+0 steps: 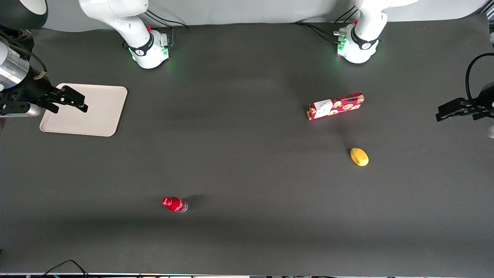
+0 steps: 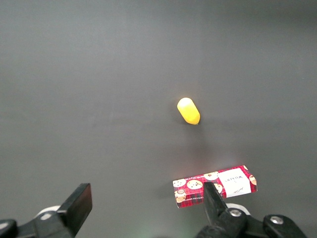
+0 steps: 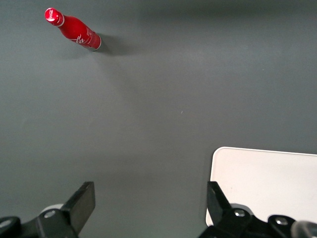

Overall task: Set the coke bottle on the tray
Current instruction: 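Move the right gripper from the tray toward the red Coca-Cola bottle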

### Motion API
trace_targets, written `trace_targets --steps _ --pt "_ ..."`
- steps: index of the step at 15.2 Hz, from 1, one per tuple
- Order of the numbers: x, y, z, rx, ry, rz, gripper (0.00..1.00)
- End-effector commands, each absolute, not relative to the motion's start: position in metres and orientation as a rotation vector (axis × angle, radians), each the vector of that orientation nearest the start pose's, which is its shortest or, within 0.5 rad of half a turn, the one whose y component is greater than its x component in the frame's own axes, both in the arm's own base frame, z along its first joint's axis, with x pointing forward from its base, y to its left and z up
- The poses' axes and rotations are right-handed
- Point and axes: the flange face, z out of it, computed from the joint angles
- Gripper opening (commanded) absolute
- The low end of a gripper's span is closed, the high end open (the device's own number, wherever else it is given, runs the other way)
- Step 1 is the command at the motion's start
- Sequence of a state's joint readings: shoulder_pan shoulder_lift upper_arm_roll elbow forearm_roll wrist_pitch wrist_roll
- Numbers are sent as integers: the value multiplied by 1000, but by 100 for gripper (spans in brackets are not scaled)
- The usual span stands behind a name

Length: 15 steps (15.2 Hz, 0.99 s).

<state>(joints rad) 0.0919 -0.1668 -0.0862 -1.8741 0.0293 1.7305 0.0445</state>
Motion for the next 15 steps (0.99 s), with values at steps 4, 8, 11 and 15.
trace_targets --steps 4,8,11,15 --pt "506 5 583 -3084 95 -43 100" --pt "514 6 576 -3090 88 -29 100" --pt "544 15 578 -3092 77 -51 100" --pt "607 76 557 -3104 -27 -47 100"
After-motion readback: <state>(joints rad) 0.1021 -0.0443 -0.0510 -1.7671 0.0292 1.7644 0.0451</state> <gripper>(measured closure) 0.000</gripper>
